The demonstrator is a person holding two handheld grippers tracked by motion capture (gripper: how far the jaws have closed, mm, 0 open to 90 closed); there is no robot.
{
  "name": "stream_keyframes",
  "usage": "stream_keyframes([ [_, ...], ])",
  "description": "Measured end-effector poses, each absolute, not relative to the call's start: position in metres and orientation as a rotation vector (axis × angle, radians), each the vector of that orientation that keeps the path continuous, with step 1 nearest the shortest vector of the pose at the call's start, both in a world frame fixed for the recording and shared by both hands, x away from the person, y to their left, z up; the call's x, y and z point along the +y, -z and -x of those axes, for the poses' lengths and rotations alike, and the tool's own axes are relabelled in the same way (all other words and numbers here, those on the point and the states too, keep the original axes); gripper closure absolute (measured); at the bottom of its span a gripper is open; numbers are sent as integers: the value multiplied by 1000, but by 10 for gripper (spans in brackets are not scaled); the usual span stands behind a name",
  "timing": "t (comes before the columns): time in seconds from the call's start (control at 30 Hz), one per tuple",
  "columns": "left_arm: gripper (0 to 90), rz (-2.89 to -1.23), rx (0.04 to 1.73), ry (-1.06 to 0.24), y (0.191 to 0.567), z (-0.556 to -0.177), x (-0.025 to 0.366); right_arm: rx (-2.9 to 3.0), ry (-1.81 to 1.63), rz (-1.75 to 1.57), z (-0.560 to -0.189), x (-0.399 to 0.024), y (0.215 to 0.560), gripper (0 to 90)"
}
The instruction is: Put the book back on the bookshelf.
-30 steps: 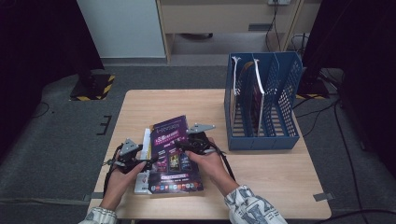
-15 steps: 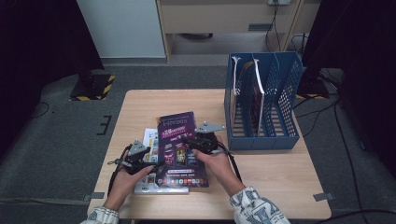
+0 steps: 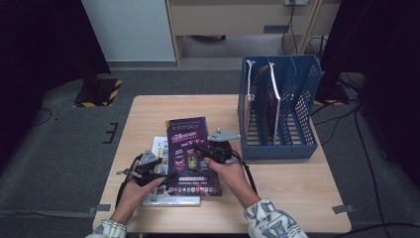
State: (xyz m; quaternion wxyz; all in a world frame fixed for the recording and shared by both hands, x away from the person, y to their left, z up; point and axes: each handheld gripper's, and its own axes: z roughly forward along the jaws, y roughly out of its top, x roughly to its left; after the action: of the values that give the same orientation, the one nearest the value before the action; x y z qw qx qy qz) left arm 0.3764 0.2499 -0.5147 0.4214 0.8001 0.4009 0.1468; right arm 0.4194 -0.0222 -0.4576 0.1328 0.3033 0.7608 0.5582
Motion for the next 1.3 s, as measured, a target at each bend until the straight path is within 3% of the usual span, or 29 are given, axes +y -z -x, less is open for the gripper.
stream_keyframes([
  [0.87, 137, -1988, 995, -323, 515, -380, 244, 2086, -1711, -746, -410, -22, 435, 813],
  [1.1, 205, -1990, 961, -279, 515, -380, 240, 2079, -1730, -718, -407, -21, 432, 817],
  [1.3, 340, -2004, 920, -244, 514, -379, 237, 2077, -1747, -708, -407, -21, 433, 820],
])
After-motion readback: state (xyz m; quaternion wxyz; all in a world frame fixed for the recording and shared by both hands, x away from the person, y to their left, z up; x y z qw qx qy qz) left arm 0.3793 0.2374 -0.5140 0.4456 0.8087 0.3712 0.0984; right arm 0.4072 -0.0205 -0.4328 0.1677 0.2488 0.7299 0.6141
